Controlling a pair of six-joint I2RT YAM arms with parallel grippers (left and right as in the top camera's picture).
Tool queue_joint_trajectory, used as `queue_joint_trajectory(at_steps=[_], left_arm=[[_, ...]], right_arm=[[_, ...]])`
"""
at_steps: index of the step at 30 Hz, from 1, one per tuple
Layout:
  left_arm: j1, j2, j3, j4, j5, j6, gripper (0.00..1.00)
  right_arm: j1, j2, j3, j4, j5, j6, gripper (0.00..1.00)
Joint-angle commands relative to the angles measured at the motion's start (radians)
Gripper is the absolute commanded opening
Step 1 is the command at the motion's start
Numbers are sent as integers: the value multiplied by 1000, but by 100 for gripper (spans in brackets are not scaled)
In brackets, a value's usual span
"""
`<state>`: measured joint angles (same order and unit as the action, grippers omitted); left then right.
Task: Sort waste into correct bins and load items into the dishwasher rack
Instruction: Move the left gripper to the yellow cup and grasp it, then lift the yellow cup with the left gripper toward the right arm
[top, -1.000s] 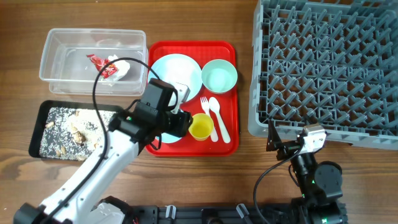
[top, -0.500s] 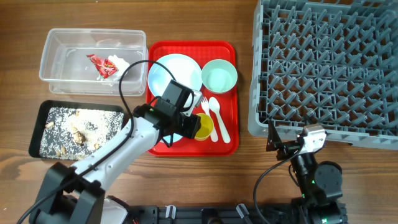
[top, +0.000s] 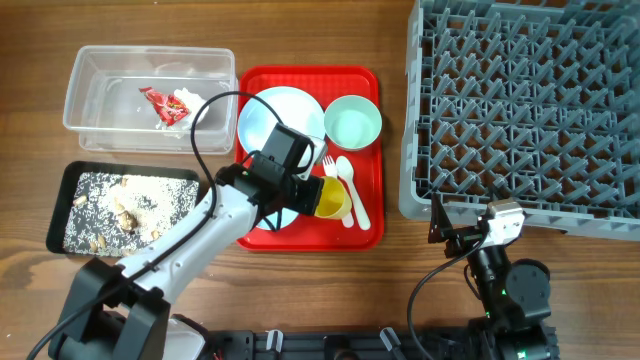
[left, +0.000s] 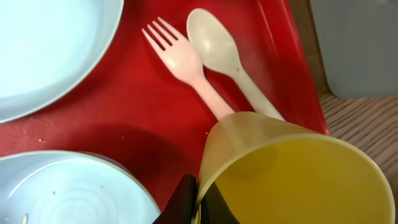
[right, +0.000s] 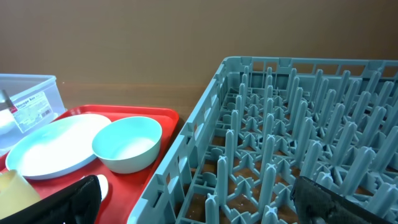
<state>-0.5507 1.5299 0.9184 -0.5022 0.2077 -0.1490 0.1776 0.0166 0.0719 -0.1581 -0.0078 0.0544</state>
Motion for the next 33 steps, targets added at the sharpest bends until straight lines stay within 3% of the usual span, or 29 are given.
queue_joint_trajectory(at_steps=[1,12,18,26,29,33], left_arm=[[0,-55,71,-33,5,-16,4],[156,-352,109,-162,14,-16,4],[286,-481,109,-203,210,-16,4],[387,-529,109,-221,362,-12,4],[390,-527,109,-229,369,-12,4],[390,-527,109,-247,401,-12,4]], right_arm=[[-4,-6,-2,4,-16,-9,100],[-4,-6,-2,4,-16,-10,100],[-4,-6,-2,4,-17,-9,100],[-4,-6,-2,5,-46,11,100],[-4,-6,-2,44,-181,163,100],[-4,-6,-2,34,-454,840,100]])
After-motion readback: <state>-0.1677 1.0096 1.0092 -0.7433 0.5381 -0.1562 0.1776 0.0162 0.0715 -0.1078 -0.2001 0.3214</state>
